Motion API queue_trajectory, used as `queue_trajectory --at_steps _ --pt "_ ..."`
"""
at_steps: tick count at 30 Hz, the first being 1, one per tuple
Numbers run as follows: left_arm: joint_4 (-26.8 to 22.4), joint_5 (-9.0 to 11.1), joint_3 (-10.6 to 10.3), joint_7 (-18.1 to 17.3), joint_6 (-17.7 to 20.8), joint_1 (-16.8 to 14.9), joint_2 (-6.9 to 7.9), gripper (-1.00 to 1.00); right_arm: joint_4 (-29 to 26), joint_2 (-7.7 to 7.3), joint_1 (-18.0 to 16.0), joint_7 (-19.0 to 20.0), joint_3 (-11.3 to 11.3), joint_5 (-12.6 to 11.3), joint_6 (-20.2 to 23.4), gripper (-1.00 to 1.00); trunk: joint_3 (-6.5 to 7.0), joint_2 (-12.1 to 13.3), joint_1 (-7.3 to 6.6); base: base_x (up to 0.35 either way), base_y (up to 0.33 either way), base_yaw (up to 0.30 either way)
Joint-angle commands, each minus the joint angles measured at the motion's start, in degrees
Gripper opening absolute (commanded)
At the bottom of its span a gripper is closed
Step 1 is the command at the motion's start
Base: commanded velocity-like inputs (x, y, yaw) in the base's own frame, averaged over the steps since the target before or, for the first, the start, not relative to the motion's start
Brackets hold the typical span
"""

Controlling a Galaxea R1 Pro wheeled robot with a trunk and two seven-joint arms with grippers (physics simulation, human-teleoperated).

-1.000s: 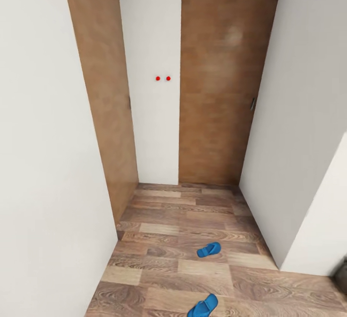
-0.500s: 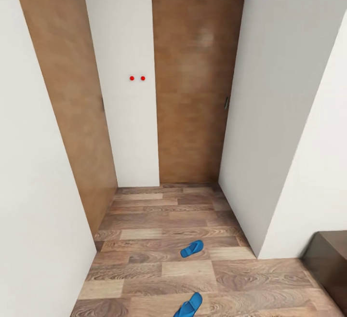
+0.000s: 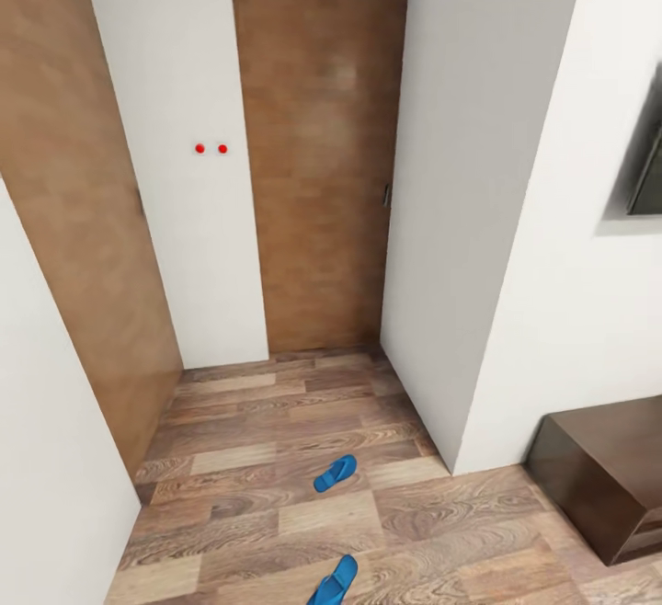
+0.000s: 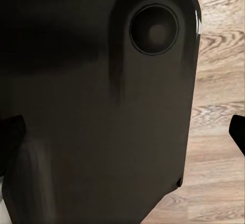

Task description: In the bedroom, move the book from the bed onto either nightstand, and place the two sandals side by side next to the bed.

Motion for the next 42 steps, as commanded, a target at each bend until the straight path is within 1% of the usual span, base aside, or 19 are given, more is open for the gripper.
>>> queue_trajectory --at_steps 1,7,21,42 --pt "0.0 0.0 -0.1 -0.2 -0.2 0.0 0.02 1.00 0.0 0.01 0.0 0.0 0.0 0.0 -0.2 1.00 -0.06 0.0 0.00 0.040 0.022 -0.278" --pt "0.0 0.0 -0.1 -0.2 -0.2 0.0 0.02 1.00 0.0 0.01 0.0 0.0 0.0 0.1 -0.2 1.00 -0.12 0.0 0.00 0.106 0.083 -0.178" --pt "0.0 0.0 0.0 -0.1 -0.2 0.0 0.02 1.00 -0.1 0.01 0.0 0.0 0.0 0.0 -0.2 1.00 -0.35 0.0 0.00 0.185 0.147 -0.079" --pt "0.0 0.0 0.0 -0.2 -0.2 0.0 0.02 1.00 -0.1 0.00 0.0 0.0 0.0 0.0 -0.2 1.00 -1.62 0.0 0.00 0.058 0.044 -0.203"
